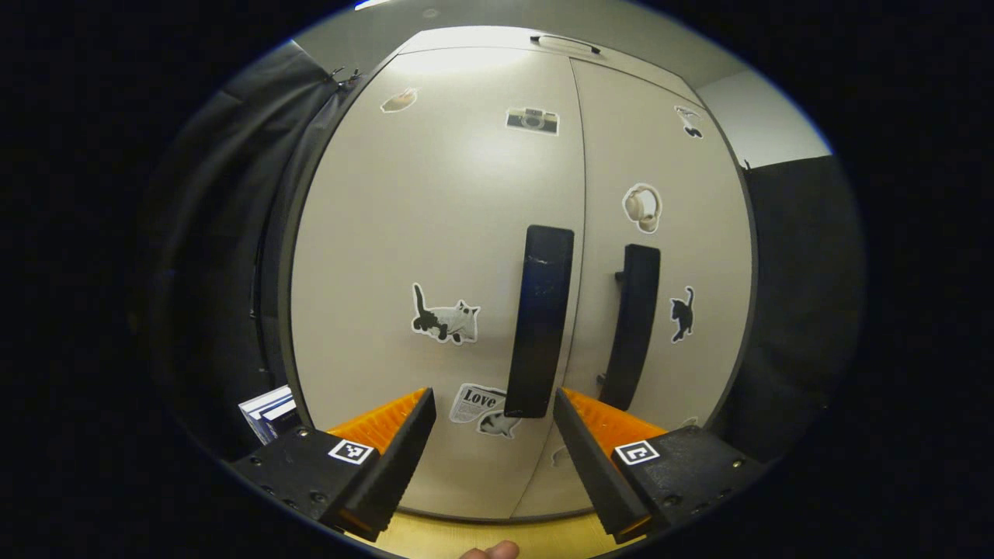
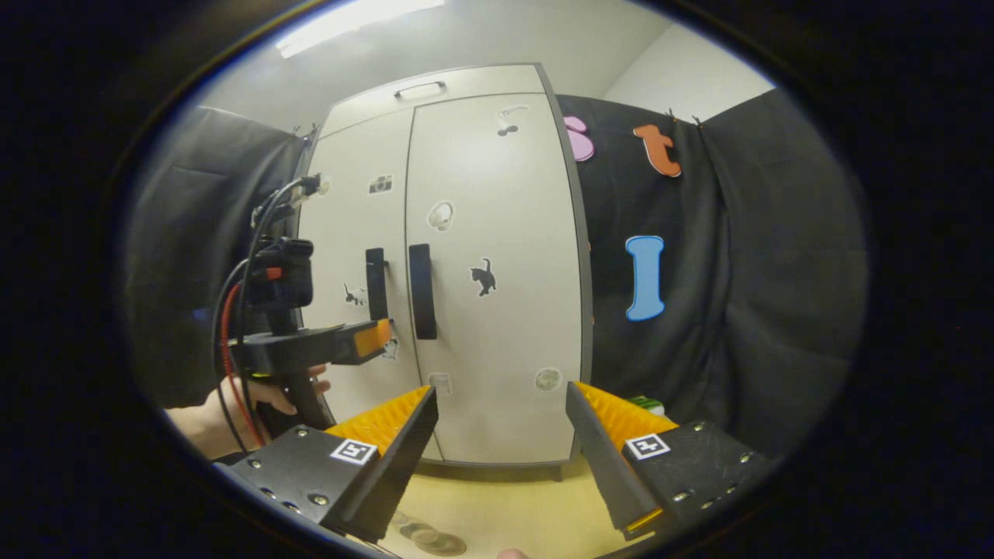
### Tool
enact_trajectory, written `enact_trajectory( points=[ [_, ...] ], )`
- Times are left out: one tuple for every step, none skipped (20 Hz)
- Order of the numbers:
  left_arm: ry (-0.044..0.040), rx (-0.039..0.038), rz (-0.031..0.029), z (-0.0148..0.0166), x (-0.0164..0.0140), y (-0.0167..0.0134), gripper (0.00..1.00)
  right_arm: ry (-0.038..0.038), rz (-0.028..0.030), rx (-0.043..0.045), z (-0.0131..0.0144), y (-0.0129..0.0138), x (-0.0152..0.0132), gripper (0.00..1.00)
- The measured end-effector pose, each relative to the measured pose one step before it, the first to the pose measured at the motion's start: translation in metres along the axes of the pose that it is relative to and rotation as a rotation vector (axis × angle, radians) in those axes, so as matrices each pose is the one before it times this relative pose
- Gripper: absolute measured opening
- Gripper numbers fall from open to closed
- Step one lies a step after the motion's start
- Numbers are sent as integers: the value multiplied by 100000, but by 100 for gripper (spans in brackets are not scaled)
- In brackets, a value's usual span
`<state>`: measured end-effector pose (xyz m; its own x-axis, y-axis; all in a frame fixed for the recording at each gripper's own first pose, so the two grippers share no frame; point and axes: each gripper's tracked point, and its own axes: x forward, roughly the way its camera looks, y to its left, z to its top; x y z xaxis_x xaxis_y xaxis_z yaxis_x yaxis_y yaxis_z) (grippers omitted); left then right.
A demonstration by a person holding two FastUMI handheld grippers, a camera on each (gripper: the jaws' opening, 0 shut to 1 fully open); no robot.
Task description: Grasp the bottle in the cabinet with the left hand and place it on the coaster, then close the right door with the right hand and the left door with the left hand.
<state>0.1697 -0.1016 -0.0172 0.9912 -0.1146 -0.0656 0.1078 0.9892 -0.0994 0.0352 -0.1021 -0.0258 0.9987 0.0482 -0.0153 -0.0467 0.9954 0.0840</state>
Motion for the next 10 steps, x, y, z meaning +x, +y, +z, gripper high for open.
enact_trajectory(
  points=[
    [976, 966, 129, 10, -1127, 100, 97, -501, -72, -71, 366, 149, 73, 100],
    [6, 246, -81, 159, -1113, 12, 97, -337, -118, 303, 389, 153, 19, 100],
    [102, -24, 156, 185, -1242, 51, 97, -952, 12, 373, 510, 181, -81, 100],
    [238, -235, 446, 84, -1221, 142, 97, -572, -479, 46, 420, 79, -14, 100],
    [-67, -337, 468, 222, -1316, 185, 97, -334, -296, -316, 297, 154, -50, 100],
    [-601, -410, 864, 339, -1456, 250, 97, -25, -410, -444, 238, 93, -97, 100],
    [-210, 41, 672, 291, -1391, 268, 97, -323, -75, -440, 222, 203, -136, 100],
    [-683, 472, 872, 226, -1398, 283, 97, -352, -150, -616, 243, 192, -222, 100],
    [-660, 824, 793, 237, -1308, 385, 97, -234, -150, -642, 94, 171, -229, 100],
    [-880, 1346, 949, 184, -1209, 380, 97, 153, 110, -369, 83, 262, -216, 100]
  ],
)
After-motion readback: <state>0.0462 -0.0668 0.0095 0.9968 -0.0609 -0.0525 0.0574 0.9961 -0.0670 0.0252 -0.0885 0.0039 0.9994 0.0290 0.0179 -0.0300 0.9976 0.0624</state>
